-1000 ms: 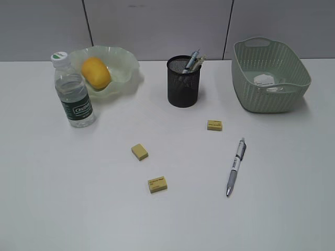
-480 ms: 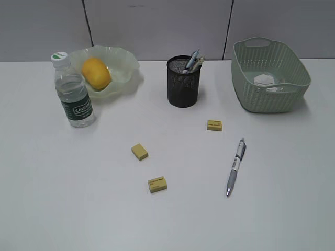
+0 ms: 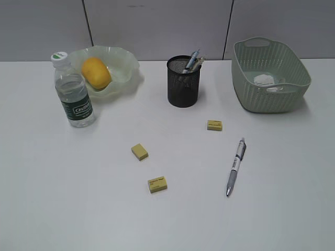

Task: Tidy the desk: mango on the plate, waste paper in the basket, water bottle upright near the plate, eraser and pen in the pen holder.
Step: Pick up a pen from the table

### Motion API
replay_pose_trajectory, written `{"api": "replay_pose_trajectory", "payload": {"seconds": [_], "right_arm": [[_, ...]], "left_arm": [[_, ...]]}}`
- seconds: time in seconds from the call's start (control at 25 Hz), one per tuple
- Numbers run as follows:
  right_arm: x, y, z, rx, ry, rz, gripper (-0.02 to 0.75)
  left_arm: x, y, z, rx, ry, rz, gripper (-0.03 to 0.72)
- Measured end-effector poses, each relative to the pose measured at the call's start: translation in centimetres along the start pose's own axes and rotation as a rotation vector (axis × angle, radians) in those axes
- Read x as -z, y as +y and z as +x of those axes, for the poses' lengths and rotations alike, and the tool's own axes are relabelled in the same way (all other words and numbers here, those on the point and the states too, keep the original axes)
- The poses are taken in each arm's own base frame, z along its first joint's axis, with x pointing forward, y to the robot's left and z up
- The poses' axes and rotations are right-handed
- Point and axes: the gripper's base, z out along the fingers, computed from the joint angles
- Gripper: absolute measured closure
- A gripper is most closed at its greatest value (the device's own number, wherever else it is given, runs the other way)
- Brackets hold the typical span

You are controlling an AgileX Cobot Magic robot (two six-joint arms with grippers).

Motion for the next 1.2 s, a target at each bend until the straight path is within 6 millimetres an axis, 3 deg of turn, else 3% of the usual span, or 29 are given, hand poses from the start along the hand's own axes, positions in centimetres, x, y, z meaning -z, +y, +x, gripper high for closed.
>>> {"api": "replay_pose_trajectory", "payload": {"seconds": [0.28, 0.48, 0.6, 0.8, 1.04, 1.2], "right_arm": [[-3.0, 0.2, -5.6, -0.097, 0.197, 0.017, 0.374], [-6.6, 0.2, -9.7, -0.159, 0.352, 0.041, 0.349], [-9.6, 0.2, -11.2, -0.22, 0.45, 0.068, 0.284], [-13.8, 0.0, -12.2, -0.288, 0.634, 0.115, 0.137], [-19.3, 0.2, -12.9, -0.36, 0.814, 0.147, 0.123], [-23.0, 2.4, -12.3, -0.358, 0.901, 0.152, 0.123]], "left_arm": [[0.0, 0.0, 0.0, 0.0, 0.0, 0.0, 0.217], [0.0, 0.0, 0.0, 0.0, 0.0, 0.0, 0.218], [0.0, 0.0, 0.0, 0.0, 0.0, 0.0, 0.218], [0.0, 0.0, 0.0, 0.0, 0.0, 0.0, 0.218], [0.0, 0.0, 0.0, 0.0, 0.0, 0.0, 0.218], [0.0, 0.0, 0.0, 0.0, 0.0, 0.0, 0.218]]}}
